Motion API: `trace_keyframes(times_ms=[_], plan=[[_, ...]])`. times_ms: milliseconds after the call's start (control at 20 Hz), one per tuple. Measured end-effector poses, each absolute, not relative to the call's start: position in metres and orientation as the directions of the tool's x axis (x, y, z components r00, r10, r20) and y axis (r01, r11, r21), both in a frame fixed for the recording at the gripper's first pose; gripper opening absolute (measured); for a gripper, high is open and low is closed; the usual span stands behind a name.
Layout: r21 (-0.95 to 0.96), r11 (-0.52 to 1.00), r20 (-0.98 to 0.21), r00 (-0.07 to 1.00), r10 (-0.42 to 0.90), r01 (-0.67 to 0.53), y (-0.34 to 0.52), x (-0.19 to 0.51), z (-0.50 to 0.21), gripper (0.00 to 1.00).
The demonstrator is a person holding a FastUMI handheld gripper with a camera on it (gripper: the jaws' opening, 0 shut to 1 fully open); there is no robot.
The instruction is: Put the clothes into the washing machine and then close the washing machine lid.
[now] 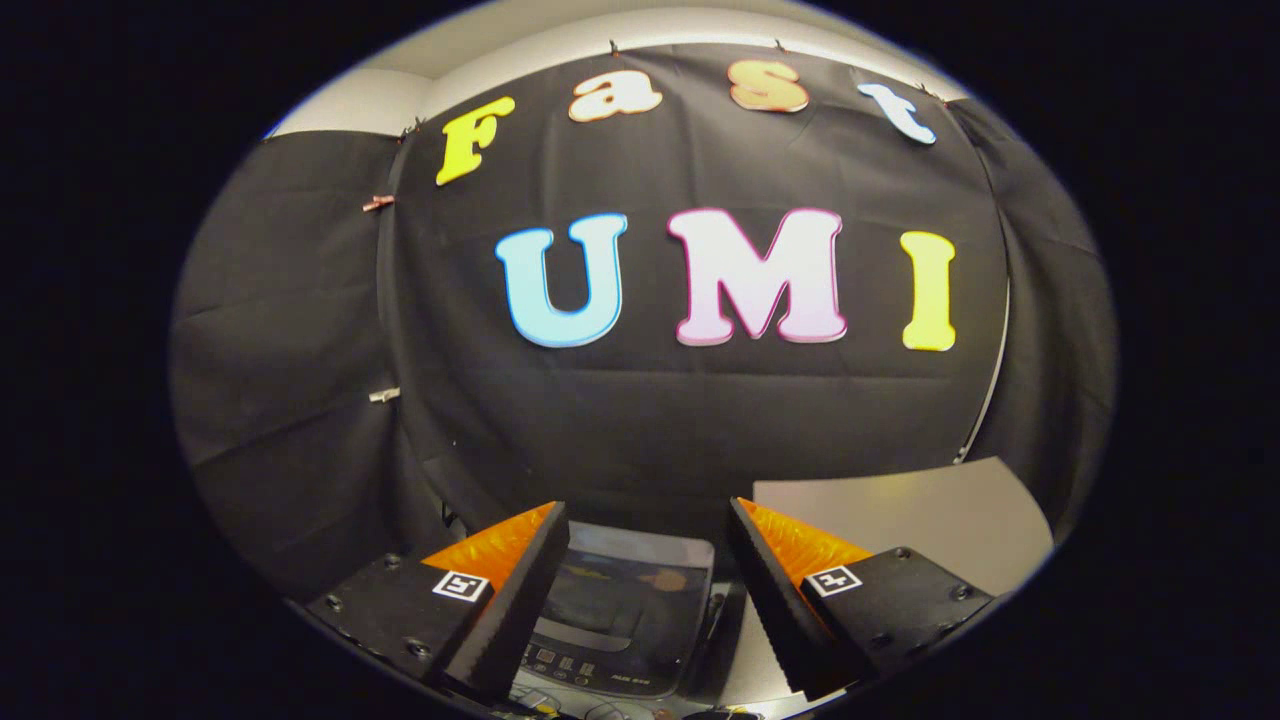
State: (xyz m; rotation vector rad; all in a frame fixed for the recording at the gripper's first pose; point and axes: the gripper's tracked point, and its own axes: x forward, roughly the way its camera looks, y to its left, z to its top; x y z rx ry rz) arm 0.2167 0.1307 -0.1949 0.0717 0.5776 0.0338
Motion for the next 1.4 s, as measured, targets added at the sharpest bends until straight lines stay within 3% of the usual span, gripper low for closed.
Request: trace_keyframes(times_ms=[750,1050,1400], plan=[[-0.024,0.999,-0.221,0.975,-0.037,0.032,0.013,0.118,-0.027,0.98],[-0.074,0.996,-0.141,0.988,-0.063,0.053,-0.017,0.076,0.005,0.97],[-0.065,0.996,-0.129,0.989,-0.070,0.062,-0.029,0.053,0.021,0.97]])
